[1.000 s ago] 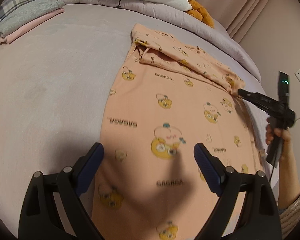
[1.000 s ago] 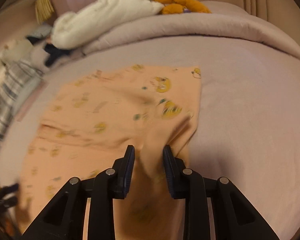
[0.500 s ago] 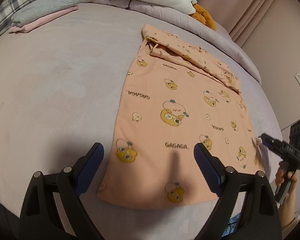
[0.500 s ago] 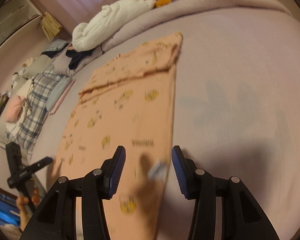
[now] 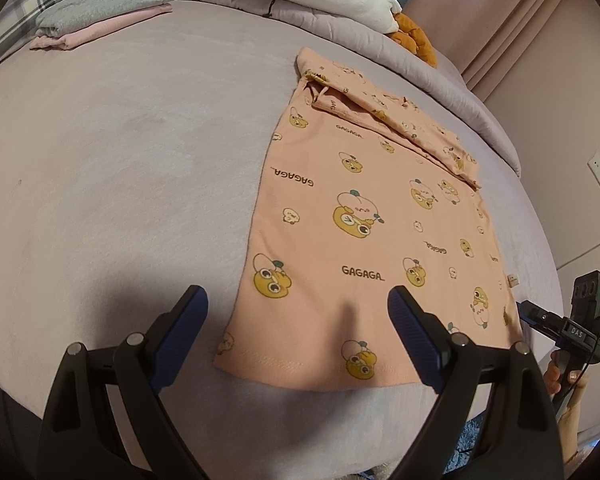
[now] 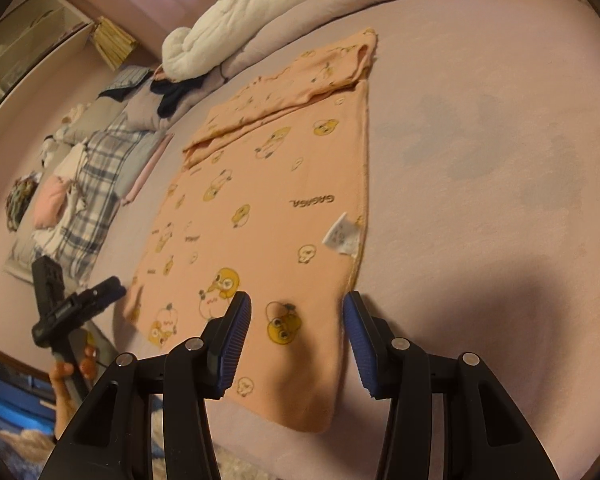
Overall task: Fold small clothes
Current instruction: 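Release the sleeve and move both grippers to the shirt hem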
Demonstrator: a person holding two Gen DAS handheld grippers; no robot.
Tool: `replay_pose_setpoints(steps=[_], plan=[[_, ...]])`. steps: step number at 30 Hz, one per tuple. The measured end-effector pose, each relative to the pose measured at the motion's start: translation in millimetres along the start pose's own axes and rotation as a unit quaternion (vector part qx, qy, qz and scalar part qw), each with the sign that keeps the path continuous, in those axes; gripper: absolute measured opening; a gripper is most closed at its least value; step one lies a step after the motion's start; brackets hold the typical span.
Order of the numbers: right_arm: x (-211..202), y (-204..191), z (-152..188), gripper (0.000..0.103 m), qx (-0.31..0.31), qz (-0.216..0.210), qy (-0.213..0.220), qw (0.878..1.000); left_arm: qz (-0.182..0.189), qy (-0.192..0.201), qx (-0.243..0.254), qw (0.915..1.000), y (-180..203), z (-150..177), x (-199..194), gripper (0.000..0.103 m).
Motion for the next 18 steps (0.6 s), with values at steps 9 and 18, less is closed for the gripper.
replay_pose_setpoints(steps=[9, 18], plan=[[6, 1, 1, 0.049, 0.003, 0.001, -0.003, 1.000, -0.003, -0.001, -0.005, 1.0000, -8, -5, 7, 0.092], [14, 8, -4, 0.049, 0.010, -0.002, -0.002, 1.000, 0.007, -0.003, 0.010, 0.9999, -5, -10, 19, 0.092]])
Point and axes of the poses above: each gripper's, at about its wrist camera, not at the fingertips, and x roughly the way its jaws point, y to its right, z to its underside, the point moved 5 cm from there along x, roughly the way its jaws point, and after that the axes turned 11 degrees about -x, right-handed, at the moved point
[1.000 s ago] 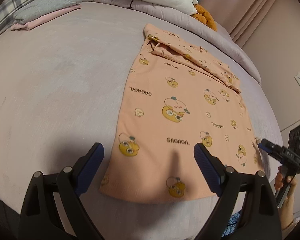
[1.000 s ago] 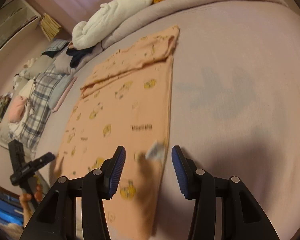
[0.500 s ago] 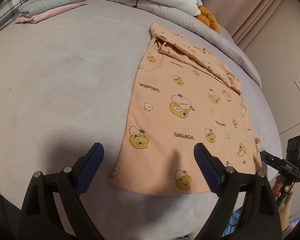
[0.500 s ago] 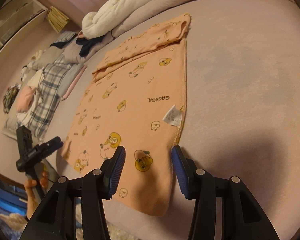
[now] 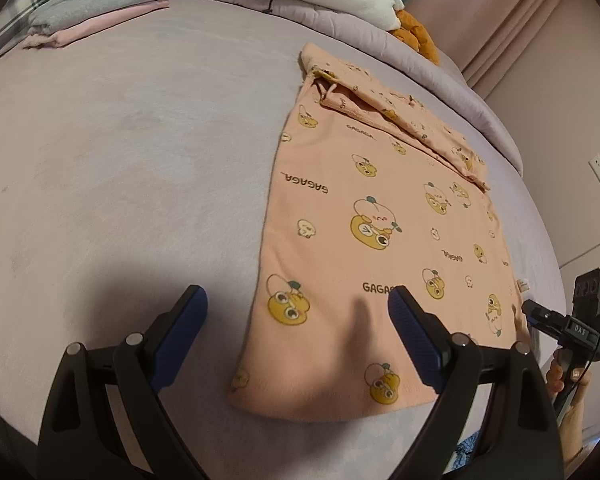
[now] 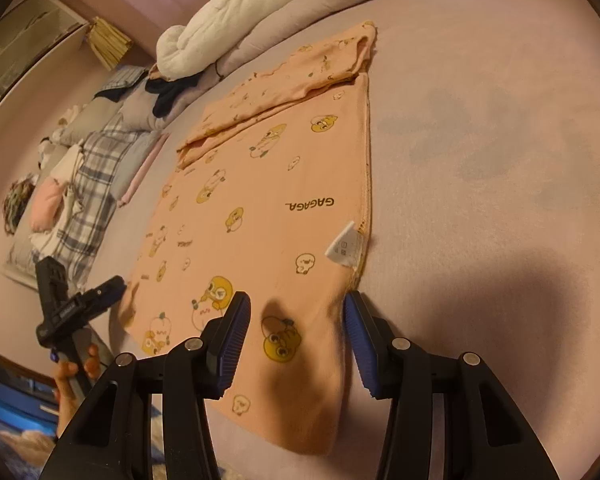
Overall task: Fold small clothes
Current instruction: 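Release the sleeve and move both grippers to the shirt hem, then grasp the hem corners with the left gripper while the right gripper grasps the hem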
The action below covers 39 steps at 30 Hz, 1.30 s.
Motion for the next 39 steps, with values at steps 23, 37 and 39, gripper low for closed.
replay_pose_setpoints(steps=[23, 37, 39], plan=[[25, -12, -25, 0.054, -0.013, -0.049, 0.014, 0.999, 0.132, -0.029, -0.007, 0.9908, 29, -25, 26, 0.092], [14, -21, 0, 0.054, 0.014, -0.132, -0.014, 0.991, 0.176, -0.075, -0.005, 0.9815, 29, 21, 5, 0.078], [12, -23, 5, 0.054, 0.018, -0.139, -0.016, 0.990, 0.179, -0.079, -0.004, 0.9806, 31, 29, 2, 0.078]])
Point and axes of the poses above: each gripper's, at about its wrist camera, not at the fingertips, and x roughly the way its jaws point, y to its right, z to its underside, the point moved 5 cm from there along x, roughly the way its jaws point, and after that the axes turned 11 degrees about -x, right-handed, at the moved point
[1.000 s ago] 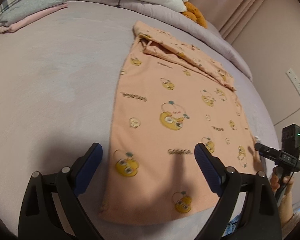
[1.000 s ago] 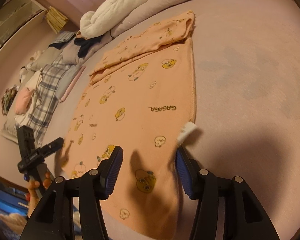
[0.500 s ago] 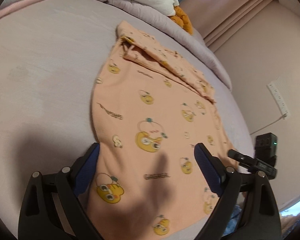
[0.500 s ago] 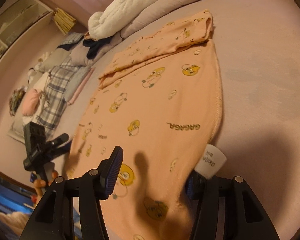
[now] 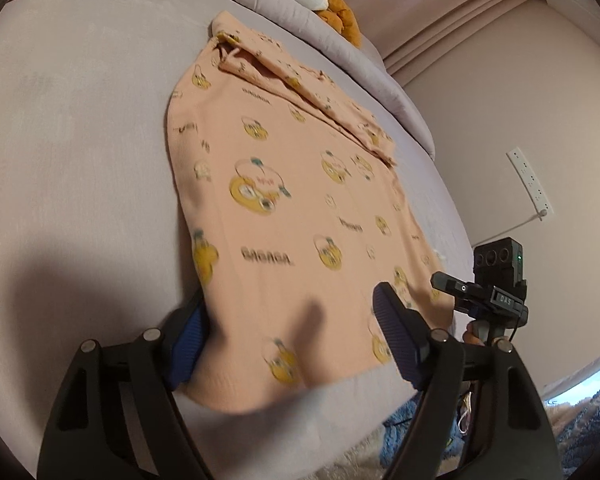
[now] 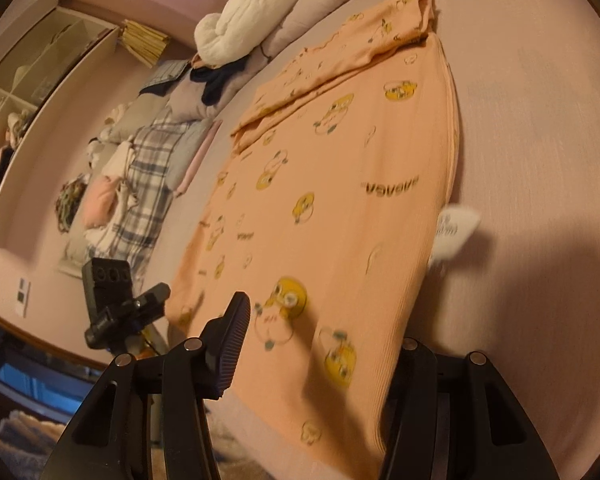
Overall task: Fold small clothes
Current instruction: 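Grasp the hem corners with the left gripper while the right gripper grasps the hem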
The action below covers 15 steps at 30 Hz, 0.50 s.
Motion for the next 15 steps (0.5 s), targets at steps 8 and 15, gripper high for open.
replay_pose_setpoints(steps=[8, 15], plan=[[2, -10, 12, 0.054, 0.001, -0.007, -0.002, 1.000, -0.012, -0.008, 0.019, 0.9997, 10, 19, 7, 0.078], [4, -7, 10, 0.048, 0.010, 0.003, 0.011, 1.000, -0.018, 0.011, -0.041, 0.9989, -8, -1, 11, 0.029]])
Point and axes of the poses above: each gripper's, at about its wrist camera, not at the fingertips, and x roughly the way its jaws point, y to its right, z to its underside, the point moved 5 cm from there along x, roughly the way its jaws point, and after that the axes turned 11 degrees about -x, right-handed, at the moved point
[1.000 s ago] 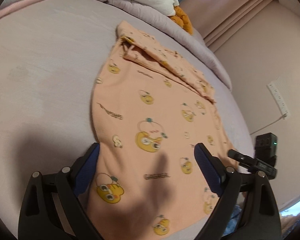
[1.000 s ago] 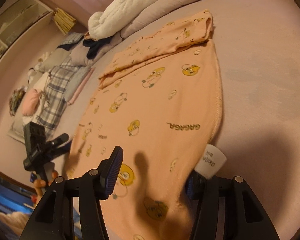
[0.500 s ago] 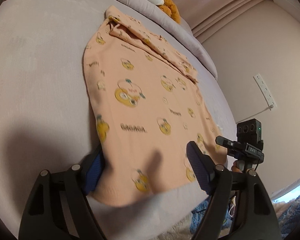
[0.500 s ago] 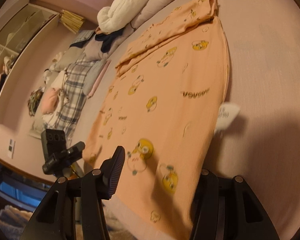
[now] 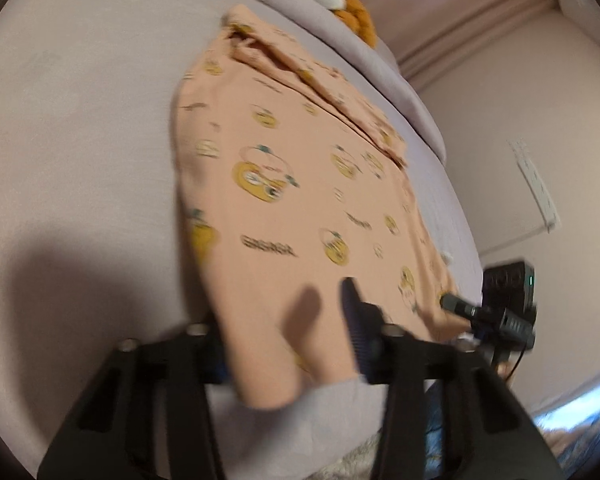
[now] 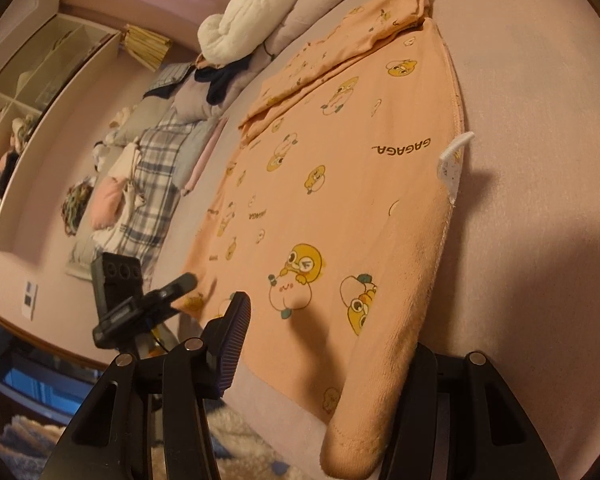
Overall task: Fold small clothes
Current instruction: 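Grasp the hem corners with the left gripper while the right gripper grasps the hem, then lift the hem with both grippers and fold it toward the collar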
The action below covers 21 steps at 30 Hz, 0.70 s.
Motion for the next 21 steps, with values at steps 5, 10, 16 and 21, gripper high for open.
replay_pose_setpoints(steps=[5, 10, 16, 21], plan=[[0, 11, 1, 0.021, 0.007, 0.018, 0.005, 1.000, -0.015, 0.006, -0.023, 0.9996, -10, -5, -1, 0.008], [-3, 16, -2, 0.010, 0.020, 0.004, 0.014, 1.000, -0.006, 0.005, -0.026, 0.9996, -8, -7, -4, 0.008], [-10, 3, -10, 0.010, -0.003, -0.018, 0.035, 0.999, 0.016, 0.019, -0.021, 0.9995, 1, -11, -11, 0.007], [-17, -10, -22, 0.010, -0.018, -0.036, 0.061, 0.997, 0.035, 0.034, -0.009, 0.9988, 14, -15, -19, 0.007]])
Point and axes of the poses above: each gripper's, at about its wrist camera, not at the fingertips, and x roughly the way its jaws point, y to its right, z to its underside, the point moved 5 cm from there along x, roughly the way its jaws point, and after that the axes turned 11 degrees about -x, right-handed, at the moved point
